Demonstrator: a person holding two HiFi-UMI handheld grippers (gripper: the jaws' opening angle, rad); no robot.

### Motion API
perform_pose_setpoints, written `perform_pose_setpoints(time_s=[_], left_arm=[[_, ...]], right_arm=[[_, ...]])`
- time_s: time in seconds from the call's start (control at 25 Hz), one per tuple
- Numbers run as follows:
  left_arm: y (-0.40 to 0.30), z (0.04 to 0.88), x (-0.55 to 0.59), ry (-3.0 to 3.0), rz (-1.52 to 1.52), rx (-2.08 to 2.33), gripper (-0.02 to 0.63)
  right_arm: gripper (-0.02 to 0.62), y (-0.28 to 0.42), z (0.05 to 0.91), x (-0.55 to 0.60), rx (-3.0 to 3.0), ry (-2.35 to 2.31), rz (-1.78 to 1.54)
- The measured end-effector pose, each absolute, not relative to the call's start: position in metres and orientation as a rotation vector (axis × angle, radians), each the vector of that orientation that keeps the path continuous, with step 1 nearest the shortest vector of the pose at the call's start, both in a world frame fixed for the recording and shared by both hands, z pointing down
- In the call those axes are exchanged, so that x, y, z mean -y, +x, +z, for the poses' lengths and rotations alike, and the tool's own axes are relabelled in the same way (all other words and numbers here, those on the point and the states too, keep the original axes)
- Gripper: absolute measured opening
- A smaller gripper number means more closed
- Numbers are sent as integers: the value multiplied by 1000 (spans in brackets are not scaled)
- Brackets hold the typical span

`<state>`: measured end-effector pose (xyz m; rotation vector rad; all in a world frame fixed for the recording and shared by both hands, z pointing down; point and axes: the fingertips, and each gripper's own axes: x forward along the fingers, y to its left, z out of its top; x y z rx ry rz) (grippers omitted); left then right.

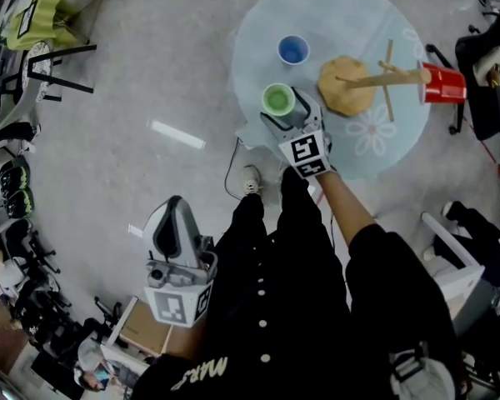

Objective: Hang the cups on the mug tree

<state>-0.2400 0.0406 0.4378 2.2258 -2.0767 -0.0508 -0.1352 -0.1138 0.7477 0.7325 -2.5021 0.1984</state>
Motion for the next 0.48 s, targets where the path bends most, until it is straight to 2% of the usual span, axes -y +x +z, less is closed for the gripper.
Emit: perform_pose_setpoints(time_s=[0.16,0.2,0.24,0.48], left_arm=[[-244,442,-46,2219,-43,2085,-2],[-245,442,-46,2217,-42,2087,-2],[-245,442,-46,2217,-42,2089,-2],[-245,430,-47,2248,-81,2086,-2]], right_arm=[[377,-141,752,119,2500,760,181],[305,-140,751,121,2502,773,174],[290,-140,749,122,2507,781,167],[290,-136,724,113,2517,766,142]])
